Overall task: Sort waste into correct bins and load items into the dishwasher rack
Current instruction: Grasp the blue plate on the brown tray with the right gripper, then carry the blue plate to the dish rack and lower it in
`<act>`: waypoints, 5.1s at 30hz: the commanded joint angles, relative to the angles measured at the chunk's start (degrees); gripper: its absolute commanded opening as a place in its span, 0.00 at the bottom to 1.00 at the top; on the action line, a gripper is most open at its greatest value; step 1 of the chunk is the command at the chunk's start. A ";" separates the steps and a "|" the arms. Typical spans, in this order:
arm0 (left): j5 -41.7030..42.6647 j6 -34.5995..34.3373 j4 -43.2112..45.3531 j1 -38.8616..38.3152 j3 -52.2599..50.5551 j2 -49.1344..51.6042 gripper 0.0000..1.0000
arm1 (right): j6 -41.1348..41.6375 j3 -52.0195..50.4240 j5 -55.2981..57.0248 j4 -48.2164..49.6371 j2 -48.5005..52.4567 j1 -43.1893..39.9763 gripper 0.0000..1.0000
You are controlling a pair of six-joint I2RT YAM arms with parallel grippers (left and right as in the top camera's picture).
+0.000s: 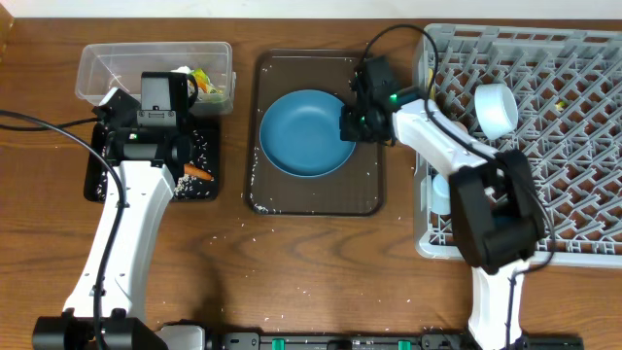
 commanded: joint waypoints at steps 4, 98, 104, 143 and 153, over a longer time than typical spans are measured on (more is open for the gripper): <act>-0.87 0.74 -0.17 0.20 1.11 -0.07 0.93 | -8.61 0.76 0.72 -3.08 -15.93 -2.58 0.01; -0.87 0.74 -0.17 0.20 1.11 -0.07 0.93 | -89.99 -2.47 53.46 -12.63 -25.59 -43.28 0.01; -0.87 0.74 -0.17 0.20 1.11 -0.07 0.93 | -89.96 -2.80 53.31 -14.51 -25.57 -43.06 0.01; -0.87 0.74 -0.17 0.20 1.11 -0.07 0.93 | -72.78 -3.91 30.18 -15.67 -24.63 -28.06 0.24; -0.87 0.76 -0.17 0.20 1.11 -0.07 0.93 | -70.64 -3.91 25.64 -15.76 -24.61 -27.74 0.20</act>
